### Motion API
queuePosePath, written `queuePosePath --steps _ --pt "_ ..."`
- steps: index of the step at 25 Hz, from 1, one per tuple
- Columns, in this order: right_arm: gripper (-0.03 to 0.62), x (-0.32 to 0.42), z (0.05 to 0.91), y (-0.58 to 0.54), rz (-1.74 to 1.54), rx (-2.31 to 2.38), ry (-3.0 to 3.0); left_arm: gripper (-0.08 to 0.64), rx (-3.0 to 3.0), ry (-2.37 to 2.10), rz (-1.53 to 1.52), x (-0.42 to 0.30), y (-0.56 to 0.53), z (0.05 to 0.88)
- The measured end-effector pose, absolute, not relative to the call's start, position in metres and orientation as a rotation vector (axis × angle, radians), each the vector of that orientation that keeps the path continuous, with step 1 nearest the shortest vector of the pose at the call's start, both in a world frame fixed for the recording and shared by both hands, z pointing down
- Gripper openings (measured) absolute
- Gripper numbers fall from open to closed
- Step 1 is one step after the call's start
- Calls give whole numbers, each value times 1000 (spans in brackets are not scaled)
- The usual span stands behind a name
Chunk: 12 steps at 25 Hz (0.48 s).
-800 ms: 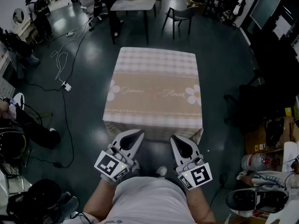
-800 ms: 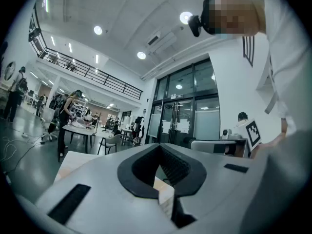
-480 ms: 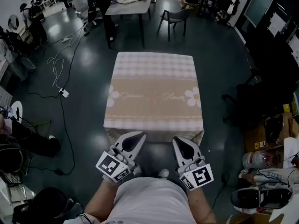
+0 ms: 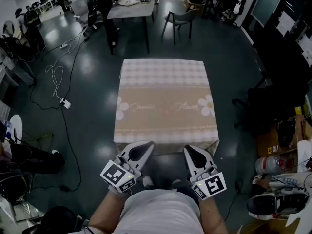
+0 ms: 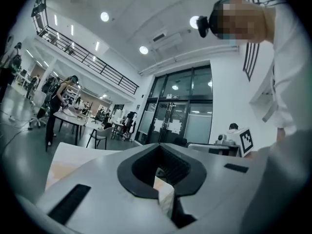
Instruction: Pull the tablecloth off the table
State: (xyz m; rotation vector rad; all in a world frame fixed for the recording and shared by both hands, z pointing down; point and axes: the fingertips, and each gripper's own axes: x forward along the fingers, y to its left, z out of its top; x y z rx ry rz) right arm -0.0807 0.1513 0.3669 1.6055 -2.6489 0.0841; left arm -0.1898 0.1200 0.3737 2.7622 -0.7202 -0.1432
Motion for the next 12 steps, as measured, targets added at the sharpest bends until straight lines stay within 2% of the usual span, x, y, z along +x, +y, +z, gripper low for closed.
queuePosePath --steps 6,12 --pt "32 -74 386 125 153 1640 -2596 12 2705 -767 -121 -208 89 401" --pt "32 -50 399 80 185 1591 -2636 11 2713 -762 -43 -182 63 416"
